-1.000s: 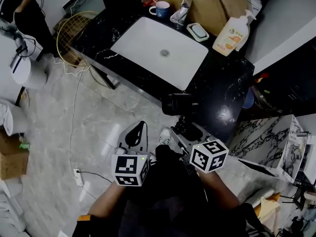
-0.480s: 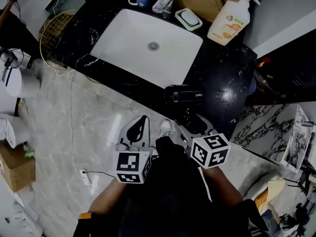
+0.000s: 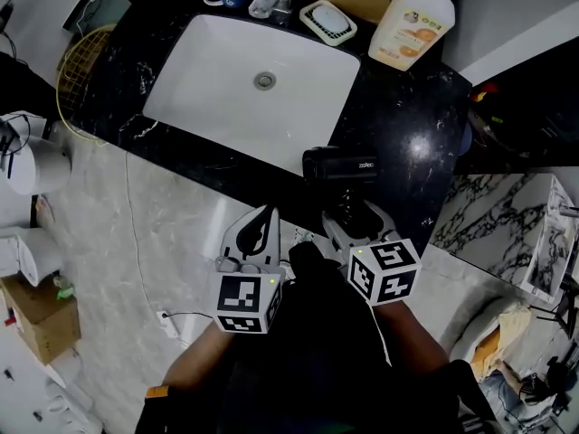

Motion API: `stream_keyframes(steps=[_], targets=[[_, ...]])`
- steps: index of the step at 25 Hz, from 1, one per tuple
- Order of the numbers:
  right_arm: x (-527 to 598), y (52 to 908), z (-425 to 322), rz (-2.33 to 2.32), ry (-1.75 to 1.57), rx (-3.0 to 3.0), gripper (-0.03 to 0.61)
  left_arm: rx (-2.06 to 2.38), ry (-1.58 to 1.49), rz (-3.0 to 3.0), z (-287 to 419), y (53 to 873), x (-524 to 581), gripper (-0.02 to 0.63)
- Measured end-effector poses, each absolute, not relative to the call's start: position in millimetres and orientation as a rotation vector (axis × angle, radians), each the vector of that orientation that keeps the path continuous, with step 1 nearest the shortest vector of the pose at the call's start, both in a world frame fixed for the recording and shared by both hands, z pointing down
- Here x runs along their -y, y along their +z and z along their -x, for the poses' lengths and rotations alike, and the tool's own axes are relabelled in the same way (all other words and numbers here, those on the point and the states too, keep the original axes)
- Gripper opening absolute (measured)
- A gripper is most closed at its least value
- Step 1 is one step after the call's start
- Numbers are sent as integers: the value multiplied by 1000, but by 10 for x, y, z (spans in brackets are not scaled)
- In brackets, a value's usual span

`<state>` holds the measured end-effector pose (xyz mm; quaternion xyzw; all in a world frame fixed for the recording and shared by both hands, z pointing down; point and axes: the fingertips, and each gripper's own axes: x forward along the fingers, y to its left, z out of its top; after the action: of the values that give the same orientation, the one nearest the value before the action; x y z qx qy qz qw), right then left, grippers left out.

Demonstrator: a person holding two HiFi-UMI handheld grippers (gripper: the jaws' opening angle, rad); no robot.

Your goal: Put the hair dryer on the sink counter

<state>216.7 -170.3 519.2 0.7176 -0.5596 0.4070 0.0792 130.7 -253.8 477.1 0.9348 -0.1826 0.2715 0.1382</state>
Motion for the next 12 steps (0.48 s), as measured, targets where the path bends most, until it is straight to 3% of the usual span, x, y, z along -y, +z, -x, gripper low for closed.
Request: stream_keyframes(steps=[12], targets=[[1734,5306,-2319,-2089,1181,1603,282,499,860,-2714,-1636,4738,2560,8]])
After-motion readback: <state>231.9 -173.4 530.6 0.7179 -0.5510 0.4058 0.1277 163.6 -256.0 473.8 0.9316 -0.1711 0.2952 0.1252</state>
